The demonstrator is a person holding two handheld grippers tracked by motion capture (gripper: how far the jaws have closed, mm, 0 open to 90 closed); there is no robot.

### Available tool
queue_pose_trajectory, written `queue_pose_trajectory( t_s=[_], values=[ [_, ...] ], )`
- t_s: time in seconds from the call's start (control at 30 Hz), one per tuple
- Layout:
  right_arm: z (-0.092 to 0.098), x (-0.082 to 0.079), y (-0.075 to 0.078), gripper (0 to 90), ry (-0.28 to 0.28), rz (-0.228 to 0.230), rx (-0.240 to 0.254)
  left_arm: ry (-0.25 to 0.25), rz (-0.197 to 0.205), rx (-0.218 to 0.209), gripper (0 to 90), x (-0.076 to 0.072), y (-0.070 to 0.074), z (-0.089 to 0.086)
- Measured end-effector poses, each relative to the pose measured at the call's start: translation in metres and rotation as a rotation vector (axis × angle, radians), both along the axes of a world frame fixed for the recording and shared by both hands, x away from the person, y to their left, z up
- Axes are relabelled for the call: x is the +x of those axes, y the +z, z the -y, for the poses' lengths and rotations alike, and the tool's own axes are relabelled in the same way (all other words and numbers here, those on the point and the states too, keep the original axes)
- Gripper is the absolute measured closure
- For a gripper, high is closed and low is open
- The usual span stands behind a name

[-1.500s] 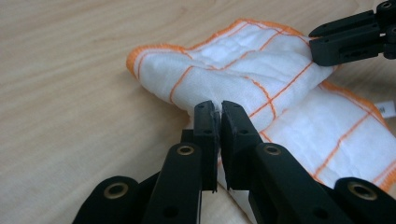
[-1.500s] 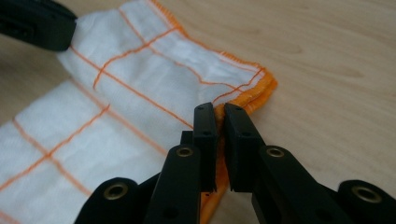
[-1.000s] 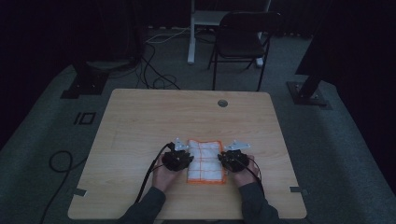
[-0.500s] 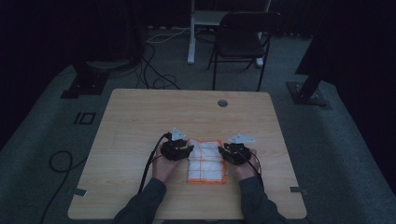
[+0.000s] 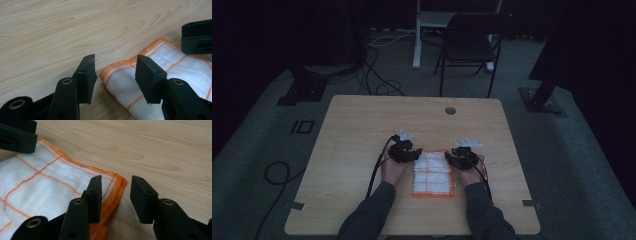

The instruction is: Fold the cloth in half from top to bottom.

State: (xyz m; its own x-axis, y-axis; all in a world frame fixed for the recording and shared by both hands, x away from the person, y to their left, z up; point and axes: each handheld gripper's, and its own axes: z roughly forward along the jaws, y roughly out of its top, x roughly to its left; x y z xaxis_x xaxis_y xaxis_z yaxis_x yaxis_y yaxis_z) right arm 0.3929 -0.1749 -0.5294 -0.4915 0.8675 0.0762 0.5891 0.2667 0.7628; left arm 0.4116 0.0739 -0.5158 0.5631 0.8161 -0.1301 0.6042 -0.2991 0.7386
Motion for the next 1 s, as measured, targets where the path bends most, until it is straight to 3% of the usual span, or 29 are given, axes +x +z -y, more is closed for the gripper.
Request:
queue_pose_trajectory(
  t_s=[0.5,0.67,0.8,0.93,1.0],
  values=[
    [-0.004,0.021,-0.006,58.3,0.006,-0.045,0.017,0.021,-0.069,0.005,49.6,0.011,-0.012,0.000],
    [-0.009,0.022,-0.010,62.1,0.023,-0.063,-0.024,0.017,-0.105,0.013,52.2,0.012,-0.018,0.001],
    [-0.010,0.022,-0.010,69.9,0.034,-0.072,-0.022,0.009,-0.110,0.005,58.2,0.012,-0.018,0.001],
    [-0.012,0.020,-0.009,80.9,0.056,-0.071,-0.025,-0.008,-0.113,0.013,71.7,0.010,-0.017,0.003],
    [-0.014,0.018,-0.008,83.1,0.062,-0.058,-0.038,-0.023,-0.093,0.030,77.9,0.007,-0.014,0.003]
  ],
)
